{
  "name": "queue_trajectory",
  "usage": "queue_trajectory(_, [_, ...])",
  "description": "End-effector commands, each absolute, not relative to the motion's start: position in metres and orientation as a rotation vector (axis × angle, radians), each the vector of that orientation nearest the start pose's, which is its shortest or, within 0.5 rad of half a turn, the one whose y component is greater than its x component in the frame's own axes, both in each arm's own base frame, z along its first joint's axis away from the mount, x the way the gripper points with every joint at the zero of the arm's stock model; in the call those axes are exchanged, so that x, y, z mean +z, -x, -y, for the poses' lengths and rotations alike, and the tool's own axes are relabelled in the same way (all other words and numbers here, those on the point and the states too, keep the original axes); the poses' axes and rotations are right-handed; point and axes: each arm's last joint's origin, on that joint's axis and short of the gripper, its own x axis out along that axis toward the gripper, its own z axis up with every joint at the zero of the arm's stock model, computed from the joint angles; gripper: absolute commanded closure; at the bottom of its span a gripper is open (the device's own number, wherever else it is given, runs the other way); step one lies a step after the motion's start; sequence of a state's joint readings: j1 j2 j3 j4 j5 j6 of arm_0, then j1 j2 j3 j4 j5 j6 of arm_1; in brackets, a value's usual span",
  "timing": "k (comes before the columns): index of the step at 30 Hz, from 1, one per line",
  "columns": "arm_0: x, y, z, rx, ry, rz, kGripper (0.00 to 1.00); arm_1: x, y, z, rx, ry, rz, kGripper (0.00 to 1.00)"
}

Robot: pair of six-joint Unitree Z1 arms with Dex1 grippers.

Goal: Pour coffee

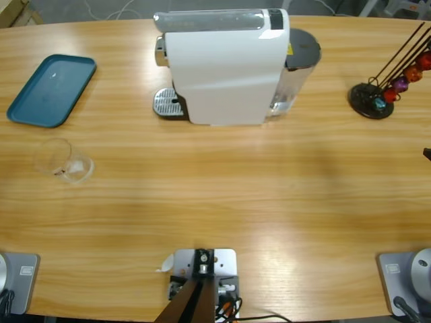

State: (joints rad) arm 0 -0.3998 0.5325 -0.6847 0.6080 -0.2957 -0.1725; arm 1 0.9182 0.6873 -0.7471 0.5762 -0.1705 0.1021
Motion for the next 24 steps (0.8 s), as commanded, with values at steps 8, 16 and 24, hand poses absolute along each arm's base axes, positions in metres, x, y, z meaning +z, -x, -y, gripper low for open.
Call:
queue_trajectory(8, [0.324,-0.017,0.026,-0.740,0.149,-0.532,0.009,0.325,-0.040,-0.037,0.695,0.234,-0.539,0.000])
queue_trajectory(16, [0.382,-0.114,0.075,-0.717,0.162,-0.681,0.009,0.325,-0.041,-0.039,0.691,0.238,-0.543,0.000])
queue_trajectory(24, [0.376,-0.203,0.096,-0.666,0.496,-0.865,0.009,0.325,-0.041,-0.039,0.690,0.239,-0.544,0.000])
